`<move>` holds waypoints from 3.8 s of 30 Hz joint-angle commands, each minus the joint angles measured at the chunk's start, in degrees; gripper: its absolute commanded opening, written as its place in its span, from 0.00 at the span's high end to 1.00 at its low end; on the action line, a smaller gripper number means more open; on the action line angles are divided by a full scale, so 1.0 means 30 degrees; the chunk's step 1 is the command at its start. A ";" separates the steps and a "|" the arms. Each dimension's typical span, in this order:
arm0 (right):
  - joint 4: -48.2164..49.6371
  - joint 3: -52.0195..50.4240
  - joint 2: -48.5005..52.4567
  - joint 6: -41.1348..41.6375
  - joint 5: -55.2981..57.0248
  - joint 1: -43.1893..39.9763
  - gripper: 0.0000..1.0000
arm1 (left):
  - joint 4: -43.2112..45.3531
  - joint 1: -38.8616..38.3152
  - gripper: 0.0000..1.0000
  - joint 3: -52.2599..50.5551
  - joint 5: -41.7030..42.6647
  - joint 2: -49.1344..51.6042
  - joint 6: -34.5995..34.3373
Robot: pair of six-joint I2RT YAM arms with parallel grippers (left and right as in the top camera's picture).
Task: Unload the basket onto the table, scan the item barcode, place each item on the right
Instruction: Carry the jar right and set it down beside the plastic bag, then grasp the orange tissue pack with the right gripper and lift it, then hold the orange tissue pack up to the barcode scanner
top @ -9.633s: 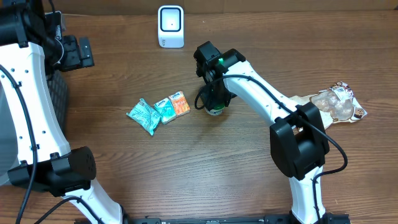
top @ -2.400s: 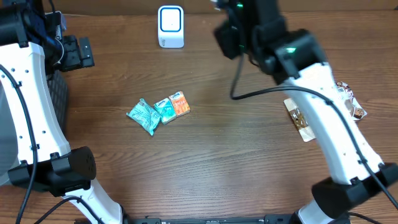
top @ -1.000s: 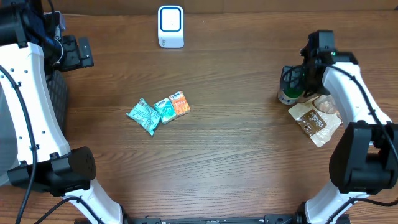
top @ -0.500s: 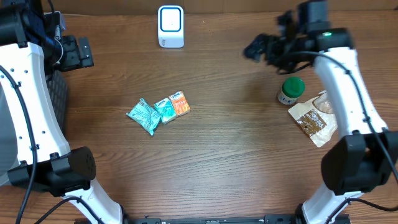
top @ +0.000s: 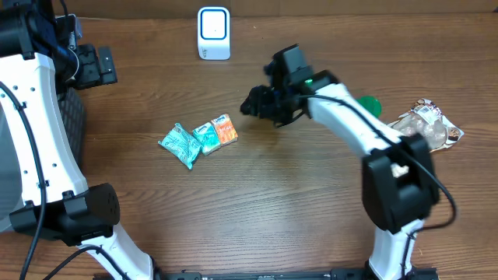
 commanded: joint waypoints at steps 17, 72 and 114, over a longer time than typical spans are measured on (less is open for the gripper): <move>0.1078 -0.0262 0.3198 0.1836 -0.2149 0.1603 0.64 | 0.0007 0.0036 0.00 0.0036 0.0007 -0.0058 0.0357; -0.4444 0.5552 -0.1290 -0.0182 -2.1631 -0.3177 0.96 | 0.0007 0.0036 0.00 0.0036 0.0007 -0.0058 0.0357; -0.0809 1.1358 0.0495 -0.9734 1.4724 0.2004 0.96 | 0.0007 0.0036 0.01 0.0036 0.0007 -0.0058 0.0357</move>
